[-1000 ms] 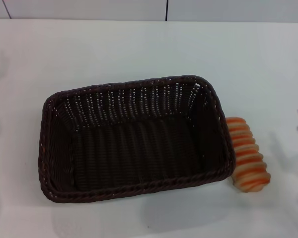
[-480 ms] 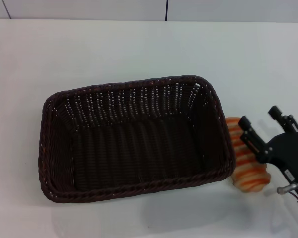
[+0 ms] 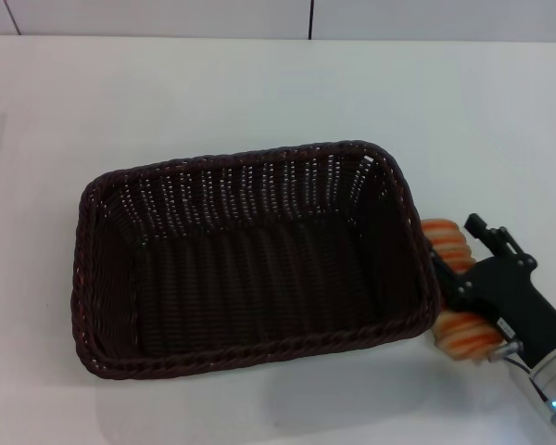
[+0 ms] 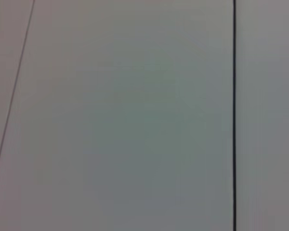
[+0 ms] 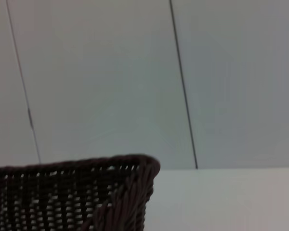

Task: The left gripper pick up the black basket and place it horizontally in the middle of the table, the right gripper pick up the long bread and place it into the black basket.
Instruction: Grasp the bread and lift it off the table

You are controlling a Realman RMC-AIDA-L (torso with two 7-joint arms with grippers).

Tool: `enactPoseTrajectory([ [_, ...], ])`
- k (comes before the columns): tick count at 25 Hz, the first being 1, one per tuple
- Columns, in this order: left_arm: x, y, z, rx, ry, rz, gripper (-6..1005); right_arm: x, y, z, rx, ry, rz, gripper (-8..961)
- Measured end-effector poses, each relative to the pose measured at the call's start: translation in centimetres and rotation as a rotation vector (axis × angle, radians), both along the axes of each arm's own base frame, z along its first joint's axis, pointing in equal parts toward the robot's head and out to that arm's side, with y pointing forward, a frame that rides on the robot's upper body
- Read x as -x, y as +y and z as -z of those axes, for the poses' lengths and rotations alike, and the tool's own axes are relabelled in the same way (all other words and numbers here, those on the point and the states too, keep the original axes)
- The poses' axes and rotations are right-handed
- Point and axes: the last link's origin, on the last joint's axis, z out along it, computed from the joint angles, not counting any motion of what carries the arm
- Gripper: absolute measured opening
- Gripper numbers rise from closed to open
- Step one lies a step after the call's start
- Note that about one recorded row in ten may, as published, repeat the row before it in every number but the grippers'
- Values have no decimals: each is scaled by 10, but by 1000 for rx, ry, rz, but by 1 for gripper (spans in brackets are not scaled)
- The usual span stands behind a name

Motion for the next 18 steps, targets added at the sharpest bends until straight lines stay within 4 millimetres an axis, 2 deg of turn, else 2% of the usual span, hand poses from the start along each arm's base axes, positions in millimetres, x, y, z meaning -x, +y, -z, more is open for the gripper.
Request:
enactPoseTrajectory([
  [5, -2, 3, 1, 8, 3, 7, 832, 0, 7, 7, 45, -29, 14, 793],
  [13, -5, 5, 2, 10, 3, 16, 829, -2, 5, 9, 48, -17, 49, 795],
  [18, -7, 5, 1, 5, 4, 26, 829, -5, 7, 3, 6, -6, 69, 687],
])
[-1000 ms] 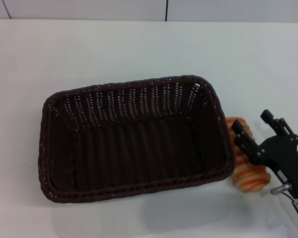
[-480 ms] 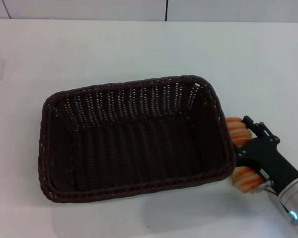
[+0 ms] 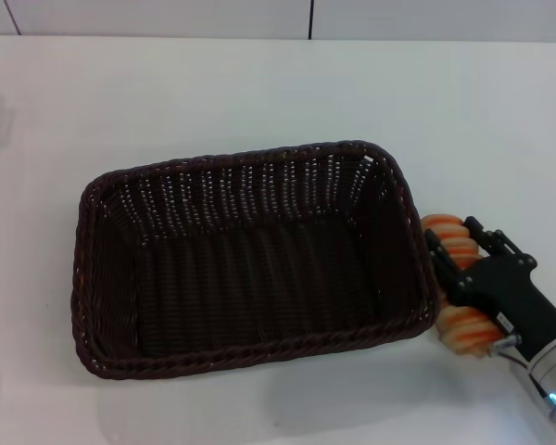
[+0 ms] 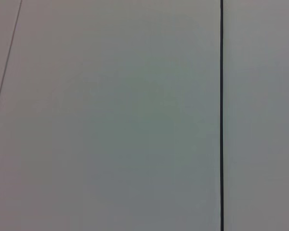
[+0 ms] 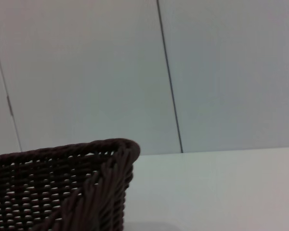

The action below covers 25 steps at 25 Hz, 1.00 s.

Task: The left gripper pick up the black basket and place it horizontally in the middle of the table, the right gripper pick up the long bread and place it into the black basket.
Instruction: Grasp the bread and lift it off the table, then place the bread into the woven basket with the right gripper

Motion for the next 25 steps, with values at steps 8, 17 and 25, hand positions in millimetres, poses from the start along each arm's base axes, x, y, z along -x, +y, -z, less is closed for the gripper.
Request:
enactPoseTrajectory([
  [8, -1, 0, 0, 0, 0, 3, 830, 0, -3, -19, -115, 35, -25, 570],
  [17, -3, 2, 1, 8, 8, 12, 830, 9, -13, -49, -293, 102, -131, 527],
  [25, -7, 4, 1, 6, 6, 26, 829, 42, -26, -80, -475, 229, -372, 470],
])
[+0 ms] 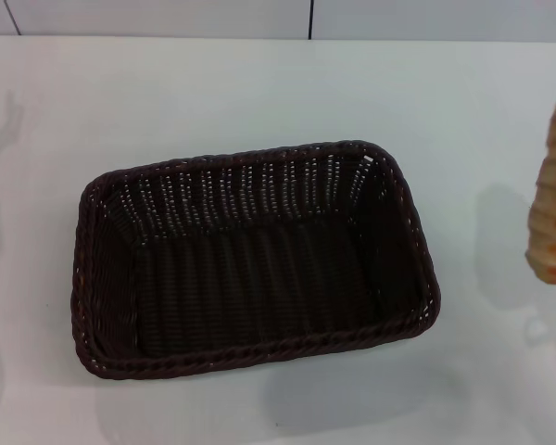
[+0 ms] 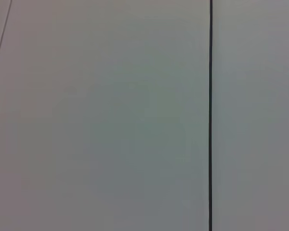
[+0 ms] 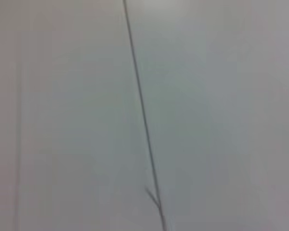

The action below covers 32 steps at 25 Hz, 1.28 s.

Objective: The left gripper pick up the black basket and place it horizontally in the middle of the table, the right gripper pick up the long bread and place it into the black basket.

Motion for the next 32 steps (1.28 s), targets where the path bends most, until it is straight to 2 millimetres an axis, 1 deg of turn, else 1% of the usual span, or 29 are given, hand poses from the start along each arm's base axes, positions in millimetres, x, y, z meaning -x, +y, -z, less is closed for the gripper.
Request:
enactPoseTrajectory([
  [3, -1, 0, 0, -4, -2, 5, 829, 17, 1, -4, -18, 34, -120, 440],
  [5, -1, -1, 0, -5, -6, 7, 830, 29, 11, 2, 29, 24, -187, 420],
  [9, -1, -1, -1, -9, -13, 10, 830, 52, 41, 31, 215, -44, -239, 385],
  [10, -1, -1, -1, -10, -13, 10, 830, 63, 53, 45, 294, -75, -248, 376],
  [11, -1, -1, -2, -10, -13, 9, 830, 63, 53, 45, 294, -75, -248, 364],
  [14, 0, -1, -2, -11, -13, 7, 829, 78, 60, 61, 379, -111, -281, 326],
  [17, 1, -3, -2, -14, -12, 6, 829, 86, 60, 67, 409, -127, -316, 449],
  [19, 2, -4, -2, -15, -12, 4, 829, 87, 60, 67, 411, -123, -320, 531],
  [24, 2, -4, -3, -16, -12, 2, 830, 86, 60, 62, 385, -94, -309, 633],
  [25, 3, -5, -3, -16, -12, 1, 830, 83, 59, 57, 364, -61, -301, 654],
  [27, 4, -5, -2, -15, -10, -3, 830, 81, 59, 53, 349, -47, -293, 695],
  [29, 5, -6, -2, -16, -9, -10, 830, 73, 59, 43, 288, -12, -253, 736],
  [31, 7, -8, -3, -18, -8, -17, 829, 55, 59, 26, 184, 28, -171, 765],
  [32, 9, -9, -3, -19, -8, -23, 829, 43, 58, 14, 115, 49, -113, 774],
])
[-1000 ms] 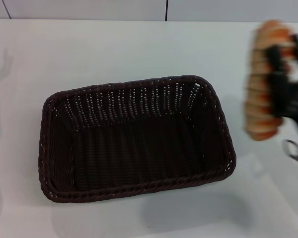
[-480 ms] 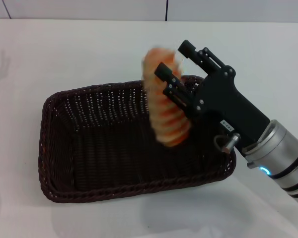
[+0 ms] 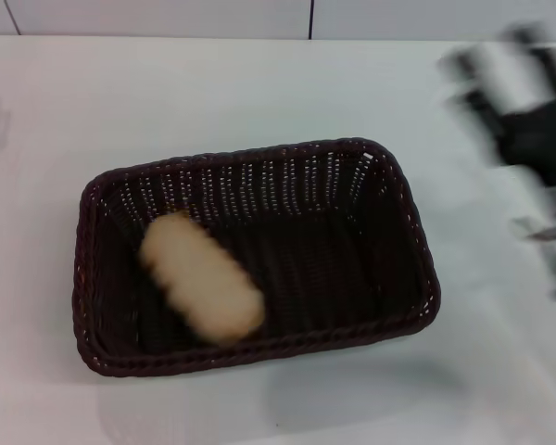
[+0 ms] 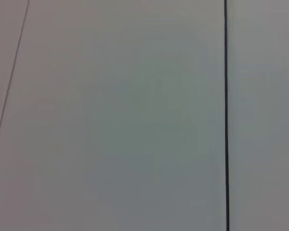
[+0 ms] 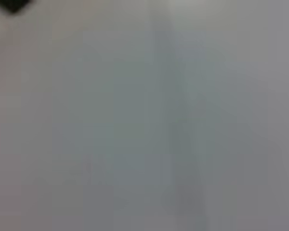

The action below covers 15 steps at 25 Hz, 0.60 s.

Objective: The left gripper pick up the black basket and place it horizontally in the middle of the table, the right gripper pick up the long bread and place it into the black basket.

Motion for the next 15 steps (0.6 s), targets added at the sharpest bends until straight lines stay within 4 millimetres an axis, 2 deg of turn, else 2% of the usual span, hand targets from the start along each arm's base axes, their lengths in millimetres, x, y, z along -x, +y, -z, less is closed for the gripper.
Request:
enactPoseTrajectory([
  [3, 3, -3, 0, -3, 1, -11, 829, -40, -7, -36, -198, 46, 186, 802],
  [5, 7, -6, -2, -9, -1, -22, 830, -69, -19, -59, -334, 61, 325, 802],
  [8, 13, -11, -2, -13, -2, -42, 830, -102, -40, -83, -480, 91, 496, 802],
  [12, 20, -17, -2, -12, -2, -70, 830, -134, -70, -103, -629, 125, 680, 802],
  [15, 24, -20, -1, -9, -2, -88, 830, -145, -85, -110, -683, 122, 746, 802],
])
